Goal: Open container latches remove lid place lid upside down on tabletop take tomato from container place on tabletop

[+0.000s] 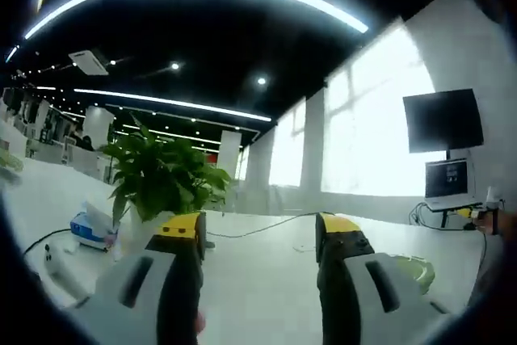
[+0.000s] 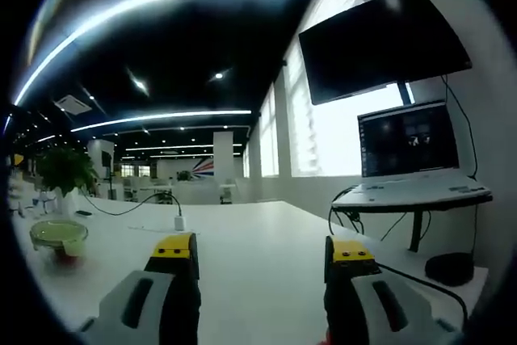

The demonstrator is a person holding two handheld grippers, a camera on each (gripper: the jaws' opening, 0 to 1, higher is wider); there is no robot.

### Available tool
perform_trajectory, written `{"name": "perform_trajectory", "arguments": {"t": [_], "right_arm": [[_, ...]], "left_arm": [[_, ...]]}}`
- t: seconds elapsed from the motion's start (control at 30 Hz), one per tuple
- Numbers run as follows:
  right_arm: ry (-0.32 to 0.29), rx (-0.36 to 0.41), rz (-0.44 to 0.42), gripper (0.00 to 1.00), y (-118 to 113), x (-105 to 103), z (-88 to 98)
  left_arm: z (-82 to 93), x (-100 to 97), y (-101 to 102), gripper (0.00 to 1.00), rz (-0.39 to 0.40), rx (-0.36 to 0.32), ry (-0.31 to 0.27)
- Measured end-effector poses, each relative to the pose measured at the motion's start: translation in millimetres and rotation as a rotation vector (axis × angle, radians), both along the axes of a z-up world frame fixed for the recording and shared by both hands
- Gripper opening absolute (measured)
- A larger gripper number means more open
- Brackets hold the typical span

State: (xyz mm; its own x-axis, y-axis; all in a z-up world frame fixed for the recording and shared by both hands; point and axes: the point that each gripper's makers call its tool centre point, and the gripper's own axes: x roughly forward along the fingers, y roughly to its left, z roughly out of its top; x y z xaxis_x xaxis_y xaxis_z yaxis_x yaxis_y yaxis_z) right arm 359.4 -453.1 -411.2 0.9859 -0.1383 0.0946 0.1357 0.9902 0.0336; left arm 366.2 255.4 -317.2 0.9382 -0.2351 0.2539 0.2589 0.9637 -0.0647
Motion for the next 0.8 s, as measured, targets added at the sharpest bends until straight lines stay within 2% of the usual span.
{"name": "perform_trajectory", "arguments": {"t": [0.1, 0.17, 0.23, 0.27, 0.33, 0.6, 0.73, 0.8], "right_arm": [[0.001, 0.001, 0.0, 0.57, 0.1, 0.0, -0.4], [0.0, 0.001, -0.003, 0.57, -0.6, -0.1, -0.6], [-0.002, 0.004, -0.003, 0.57, -0.9, -0.3, -0.7], [-0.002, 0.003, -0.005, 0.57, -1.2, -0.5, -1.2], [-0.001, 0.003, -0.01, 0.57, -2.2, -1.2, -2.0], [-0.001, 0.001, -0.011, 0.57, -1.7, -2.8, -2.6], [-0.002, 0.004, -0.013, 0.57, -2.5, -3.7, -3.5], [-0.002, 0.002, -0.013, 0.57, -2.6, -4.2, -3.4]], "left_arm": [[8.5, 0.8, -23.6, 0.55, -0.12, 0.065, 0.0], [11.9, -2.7, -46.1, 0.56, -0.245, 0.078, 0.013], [10.6, -4.4, -63.7, 0.56, -0.314, 0.159, 0.024], [8.3, -4.8, -71.1, 0.56, -0.334, 0.21, 0.031], [6.5, -4.5, -83.8, 0.56, -0.364, 0.263, 0.036], [4.6, -3.1, -119.7, 0.57, -0.494, 0.356, 0.058], [-0.4, 2.1, -127.1, 0.57, -0.53, 0.403, 0.071], [-4.7, 2.6, -134.4, 0.57, -0.576, 0.433, 0.086]]}}
